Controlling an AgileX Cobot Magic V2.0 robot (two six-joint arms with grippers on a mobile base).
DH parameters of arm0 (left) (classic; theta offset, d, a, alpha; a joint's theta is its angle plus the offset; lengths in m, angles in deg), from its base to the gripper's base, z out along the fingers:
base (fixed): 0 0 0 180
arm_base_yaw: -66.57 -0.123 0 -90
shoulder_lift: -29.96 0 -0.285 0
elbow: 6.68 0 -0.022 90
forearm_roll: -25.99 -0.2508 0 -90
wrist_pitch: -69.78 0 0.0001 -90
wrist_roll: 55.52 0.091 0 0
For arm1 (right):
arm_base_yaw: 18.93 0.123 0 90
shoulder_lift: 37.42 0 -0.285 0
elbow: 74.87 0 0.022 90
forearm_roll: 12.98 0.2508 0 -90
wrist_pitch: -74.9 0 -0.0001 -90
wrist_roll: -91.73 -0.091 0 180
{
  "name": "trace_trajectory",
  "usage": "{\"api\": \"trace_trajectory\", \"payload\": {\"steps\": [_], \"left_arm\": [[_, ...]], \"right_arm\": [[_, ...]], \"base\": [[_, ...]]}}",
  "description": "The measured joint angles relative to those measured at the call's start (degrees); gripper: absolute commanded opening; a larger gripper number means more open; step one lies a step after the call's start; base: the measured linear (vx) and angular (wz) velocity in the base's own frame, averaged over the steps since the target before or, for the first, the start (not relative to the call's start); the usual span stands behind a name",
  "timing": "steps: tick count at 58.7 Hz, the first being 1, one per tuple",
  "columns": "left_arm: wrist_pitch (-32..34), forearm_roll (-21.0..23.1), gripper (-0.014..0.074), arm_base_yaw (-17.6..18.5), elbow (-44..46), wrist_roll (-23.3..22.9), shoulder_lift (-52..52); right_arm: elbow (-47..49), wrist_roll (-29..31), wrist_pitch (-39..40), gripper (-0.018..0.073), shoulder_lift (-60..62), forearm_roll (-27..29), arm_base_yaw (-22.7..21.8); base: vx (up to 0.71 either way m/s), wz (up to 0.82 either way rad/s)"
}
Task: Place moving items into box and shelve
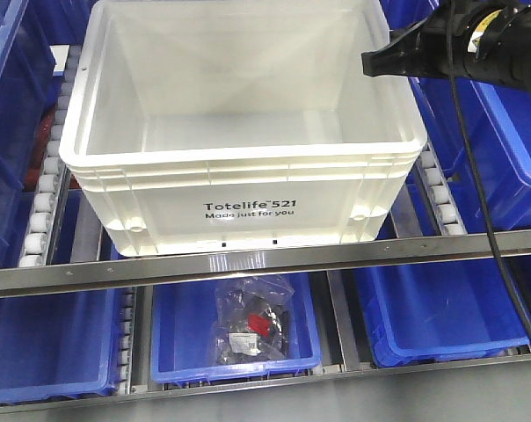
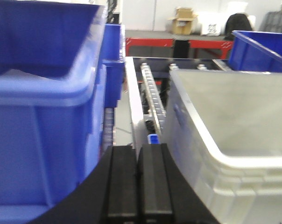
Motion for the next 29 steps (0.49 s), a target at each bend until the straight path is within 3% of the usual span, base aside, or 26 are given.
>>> {"api": "trace_trajectory", "payload": {"steps": [9,12,29], "left_arm": [[16.79,0.11,-0.0007,-1.5,-14.38,-0.15,3.25],[18.94,1.38,-0.0007,-2.06,-17.27,-0.5,4.89],[2.41,12.8,-0.0007,-3.49,-18.28,-3.14,12.82]], "right_arm": [[0.0,0.0,0.0,-0.0008,0.0,0.0,0.0],[0.0,0.0,0.0,-0.0008,0.0,0.0,0.0],[0.0,0.0,-0.01,-0.0008,0.0,0.0,0.0]], "base": [[0.0,0.0],[0.0,0.0],[0.0,0.0]]}}
